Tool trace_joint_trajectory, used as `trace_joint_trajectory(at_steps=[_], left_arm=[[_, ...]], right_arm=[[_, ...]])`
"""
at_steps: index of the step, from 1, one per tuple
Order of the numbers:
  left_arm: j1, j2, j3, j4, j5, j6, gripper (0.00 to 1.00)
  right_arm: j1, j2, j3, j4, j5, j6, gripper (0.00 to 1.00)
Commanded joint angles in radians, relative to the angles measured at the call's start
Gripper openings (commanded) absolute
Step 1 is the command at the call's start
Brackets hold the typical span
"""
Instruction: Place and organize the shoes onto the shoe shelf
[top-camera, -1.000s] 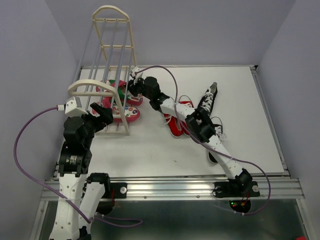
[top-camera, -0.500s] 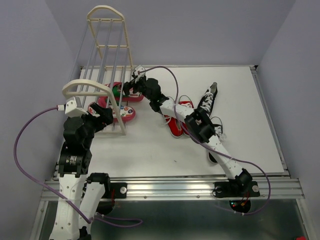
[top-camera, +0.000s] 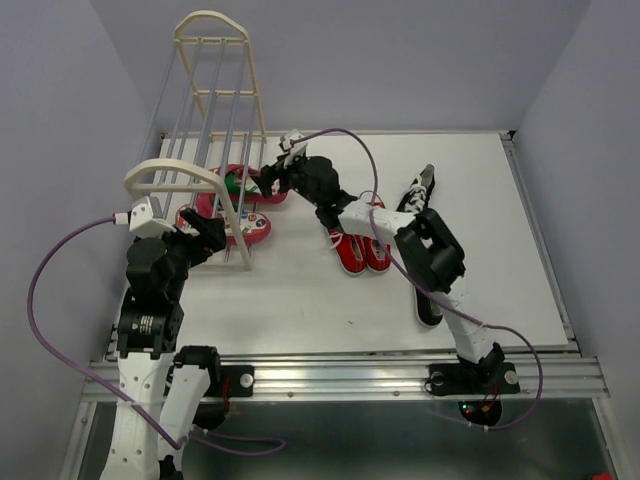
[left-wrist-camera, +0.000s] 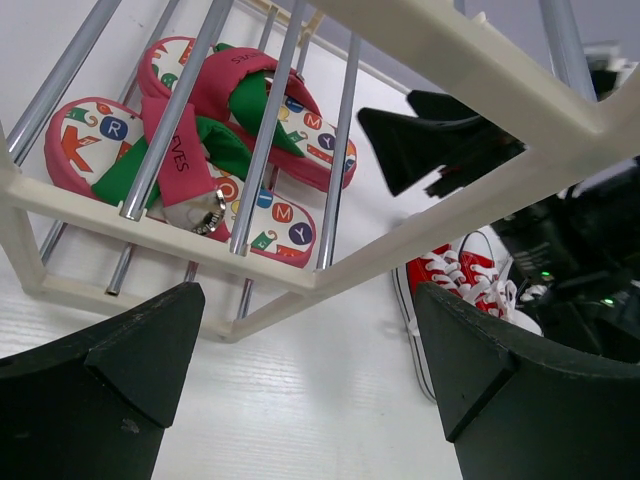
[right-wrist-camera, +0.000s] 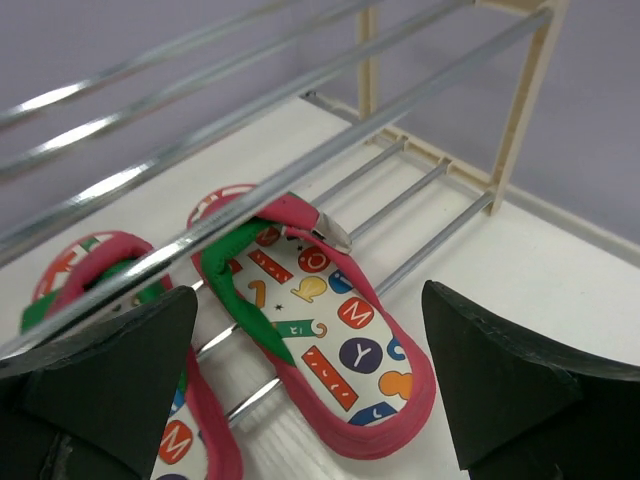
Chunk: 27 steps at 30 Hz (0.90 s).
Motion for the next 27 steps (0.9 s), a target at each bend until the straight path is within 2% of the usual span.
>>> trace_joint_trajectory(at_steps=[1,5,9,15,18,21,27], left_arm=[[0.005,-0.01,-0.007,0.041,0.0,0.013,0.99],[0.005,0.002,-0.005,0.04,-0.002,0.014,0.99],[0.005,0.028,0.004,0.044,0.007,0.017,0.99],[0.005,0.04,0.005,0.052,0.016,0.02,0.99],[0.005,0.046,0.007,0.055,0.016,0.02,0.99],[0.005,0.057,0.013,0.058,0.021,0.019,0.99],[0.005,0.077,0.016,0.061,0.021,0.02,0.99]], right_arm=[[-0.003,-0.166,-0.124,0.031,0.05,0.022,1.0],[-0.057,-0.183,-0.147,-0.13,0.122,0.065,1.0],[-0.087,-0.111,-0.077,-0.293,0.185,0.062,1.0],[-0.12,-0.025,-0.003,-0.362,0.288,0.028,1.0],[-0.129,0.042,0.078,-0.4,0.255,0.045,1.0],[-0.129,0.107,0.136,-0.404,0.129,0.046,1.0],[-0.129,0.197,0.267,-0.405,-0.009,0.1,1.0]])
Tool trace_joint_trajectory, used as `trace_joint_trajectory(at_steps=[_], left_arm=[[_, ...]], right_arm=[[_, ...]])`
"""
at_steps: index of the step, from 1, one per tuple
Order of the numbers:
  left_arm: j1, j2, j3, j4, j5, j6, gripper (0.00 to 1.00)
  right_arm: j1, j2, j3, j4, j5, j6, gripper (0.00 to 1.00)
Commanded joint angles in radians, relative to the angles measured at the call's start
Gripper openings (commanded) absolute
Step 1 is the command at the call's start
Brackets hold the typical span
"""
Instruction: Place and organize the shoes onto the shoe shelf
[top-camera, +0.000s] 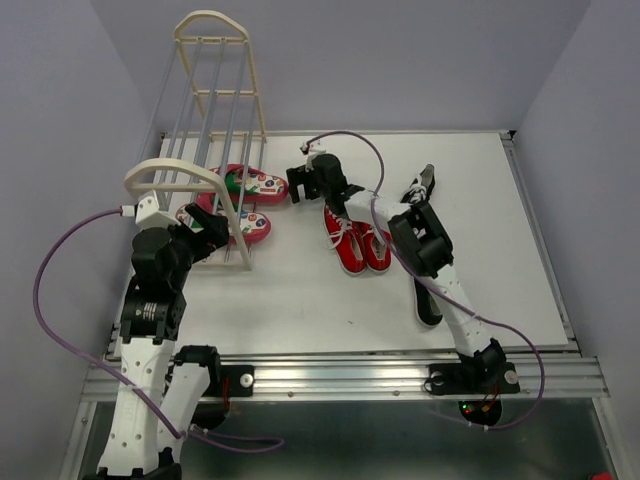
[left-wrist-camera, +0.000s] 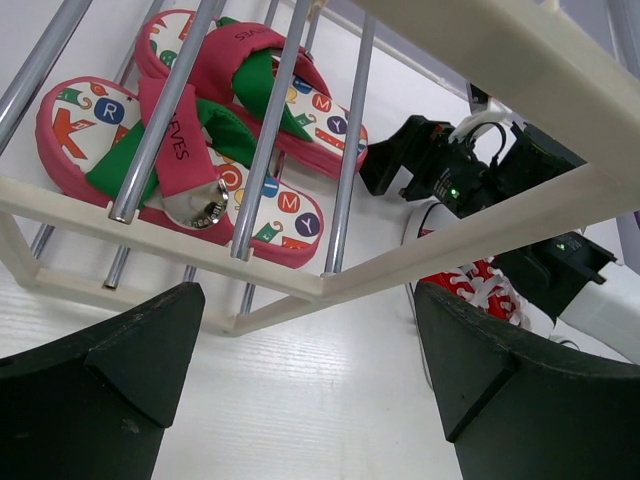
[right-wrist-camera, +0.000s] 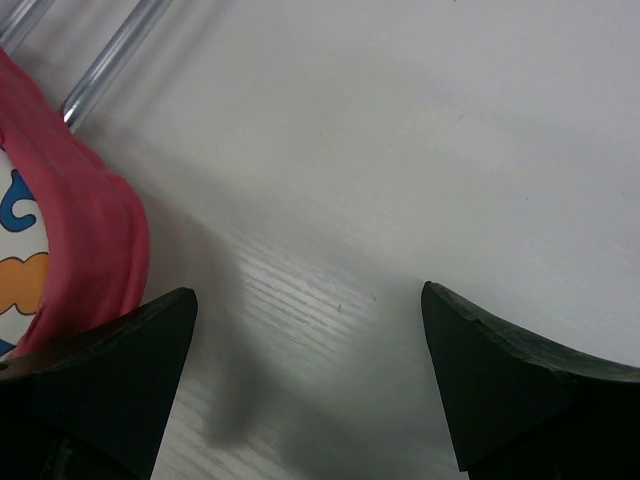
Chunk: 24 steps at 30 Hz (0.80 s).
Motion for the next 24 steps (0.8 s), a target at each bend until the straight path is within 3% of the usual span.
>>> trace_joint_trajectory(at_steps=[1,10,17,24], left_arm=[[0.004,0.016,0.018,0.048,0.01,0.02,0.99],[0.004,0.024,0.021,0.051,0.012,0.021,0.99],[0.005,0.023,0.015,0.048,0.015,0.014,0.99],[0.005,0.006,0.018,0.047,0.006,0.005,0.99]], right_arm=[[0.015,0.028,0.115,0.024,-0.11,0.057,1.0],[0.063,0.077,0.213,0.028,-0.02,0.085,1.0],[0.063,0.074,0.182,0.033,-0.038,0.082,1.0],[0.063,0.047,0.133,0.024,0.081,0.035,1.0]])
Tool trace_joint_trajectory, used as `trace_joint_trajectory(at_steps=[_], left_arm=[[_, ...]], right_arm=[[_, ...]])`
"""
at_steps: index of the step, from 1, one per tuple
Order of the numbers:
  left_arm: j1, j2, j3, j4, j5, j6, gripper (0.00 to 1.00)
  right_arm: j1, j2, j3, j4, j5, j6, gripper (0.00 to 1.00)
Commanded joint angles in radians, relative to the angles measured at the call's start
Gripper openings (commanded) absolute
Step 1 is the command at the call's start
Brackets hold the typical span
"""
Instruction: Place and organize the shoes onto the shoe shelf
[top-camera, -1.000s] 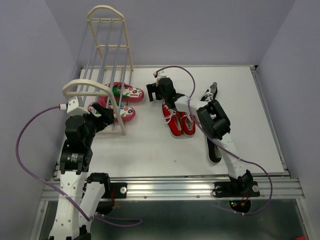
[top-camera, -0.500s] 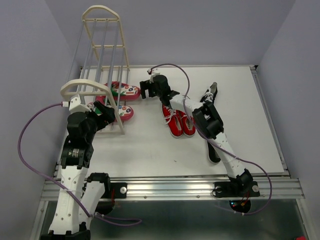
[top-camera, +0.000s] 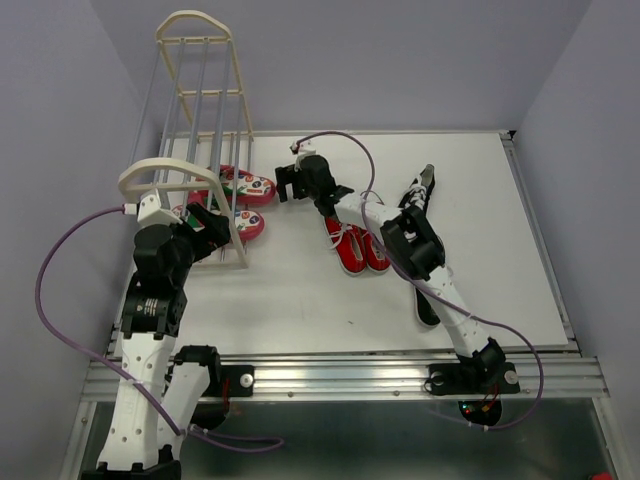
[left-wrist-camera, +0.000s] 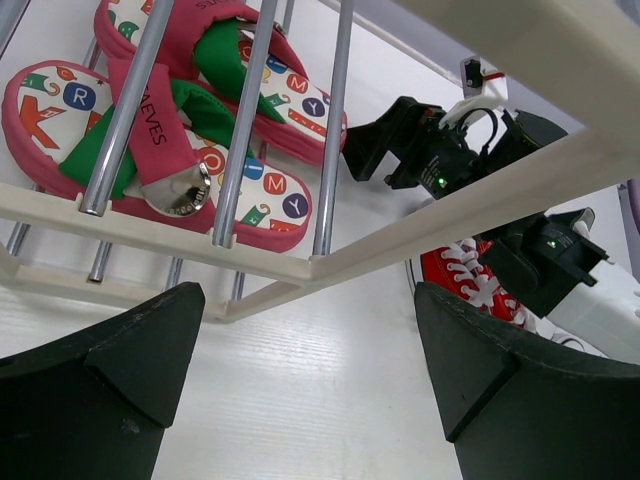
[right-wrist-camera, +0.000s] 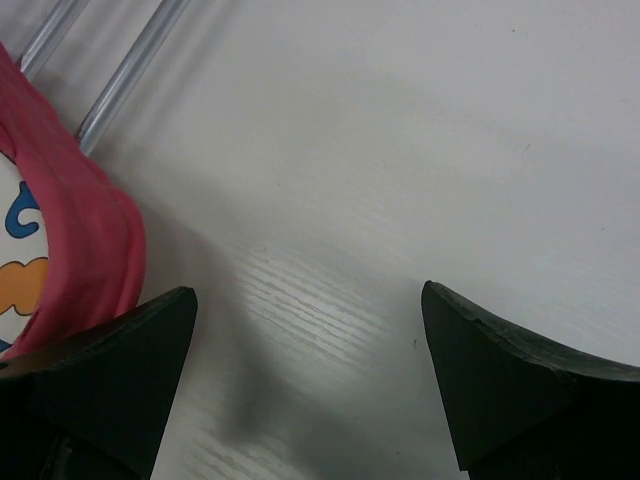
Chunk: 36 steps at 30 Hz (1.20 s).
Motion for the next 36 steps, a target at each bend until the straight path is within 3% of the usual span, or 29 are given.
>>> trace_joint_trajectory(at_steps=[1,8,13,20,24,30,36], left_arm=[[0.005,-0.023,0.021,0.043,0.001,0.007,0.99],[0.005,-0.052,0.038,0.018,-0.014,0.008,0.99],[0.005,-0.093,0.061,-0.026,-0.023,0.019,0.99],[0.005,-0.216,0.094,-0.134,-0.14,0.013,0.99],[0.004,-0.251,0.151,-0.212,-0.195,-0.002,0.99],[0.004,-0.228,0.225,-0.261,-0.25,-0.028,0.99],[0.005,-0.152,0.26,-0.272,-0.267,-0.033,0.99]], right_arm=[[0.013,-0.029,-0.011,0.032,0.093,-0.03,1.0],[0.013,-0.083,-0.036,-0.011,0.157,-0.054,1.0],[0.013,-0.267,-0.138,-0.026,0.156,-0.073,1.0],[0.013,-0.661,-0.525,-0.064,0.245,-0.03,1.0],[0.013,-0.851,-0.724,-0.198,0.353,0.059,1.0],[-0.067,-1.075,-0.931,-0.446,0.457,0.252,1.0],[-0.162,-1.296,-1.149,-0.477,0.447,0.315,1.0]])
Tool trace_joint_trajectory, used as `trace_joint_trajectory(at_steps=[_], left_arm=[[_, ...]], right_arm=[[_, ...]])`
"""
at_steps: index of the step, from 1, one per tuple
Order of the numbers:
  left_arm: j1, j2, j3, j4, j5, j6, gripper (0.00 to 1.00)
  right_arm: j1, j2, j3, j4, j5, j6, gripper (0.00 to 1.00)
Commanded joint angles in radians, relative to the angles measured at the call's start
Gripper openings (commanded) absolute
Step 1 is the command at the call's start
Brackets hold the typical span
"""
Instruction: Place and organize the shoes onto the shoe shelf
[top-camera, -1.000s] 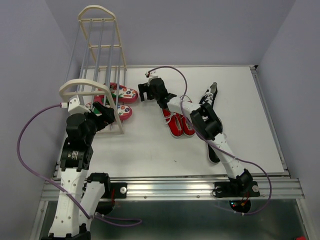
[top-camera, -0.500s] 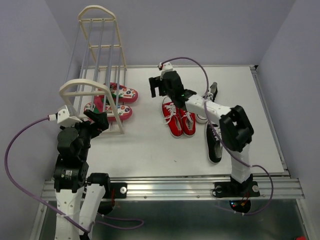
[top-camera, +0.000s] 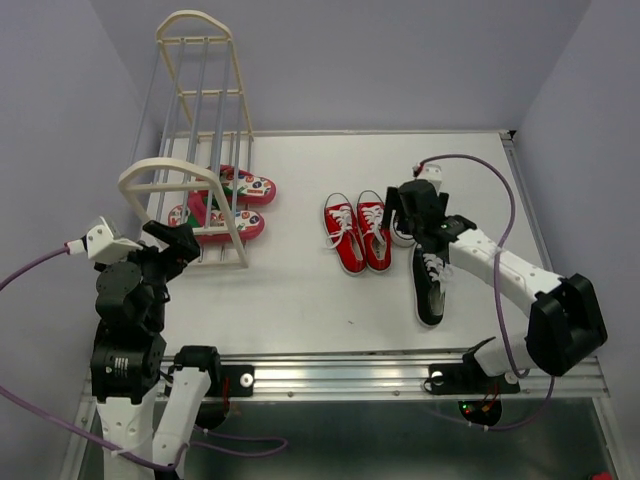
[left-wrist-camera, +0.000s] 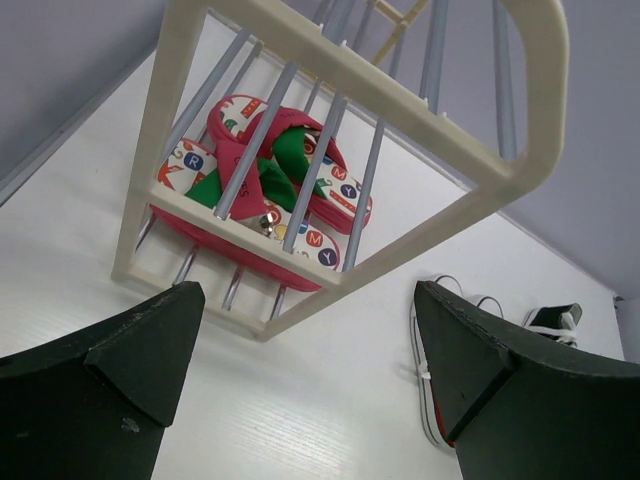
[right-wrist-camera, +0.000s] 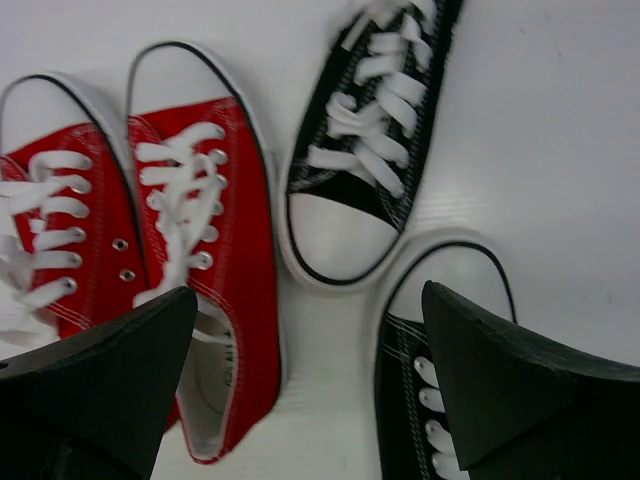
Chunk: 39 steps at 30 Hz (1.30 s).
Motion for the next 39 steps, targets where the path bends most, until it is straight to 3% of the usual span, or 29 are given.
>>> trace_joint_trajectory(at_steps=[1,6,13,22,31,35,39], left_arm=[[0.004,0.059,0.049,-0.004,-0.038,-0.008,0.99],[0.004,0.067,0.069,0.004,-0.041,-0.008,0.99],[0.005,0.033,0.041,0.008,-0.058,-0.005,0.99],[0.004,0.039,0.003,0.048,-0.05,-0.003,0.99],[0.004,0.047,-0.016,0.068,-0.041,0.0,0.99],[0.004,0.048,-0.032,0.085,-0.03,-0.003,0.99],[0.004,0.05,-0.045,0.096,-0.026,-0.005,0.99]], right_arm=[[-0.034,-0.162,-0.078,-0.081,0.057,0.075,1.0],[-0.054,-0.246,-0.138,-0.167,0.064,0.097,1.0],[-0.054,-0.417,-0.216,-0.414,-0.11,0.166,1.0],[-0.054,-0.482,-0.233,-0.71,-0.078,0.285,1.0],[-0.054,-0.398,-0.34,-0.572,-0.221,0.295,1.0],[-0.054,-0.332,-0.345,-0.56,-0.15,0.347,1.0],[-0.054,-0.266,-0.379,-0.477,-0.219,0.328,1.0]])
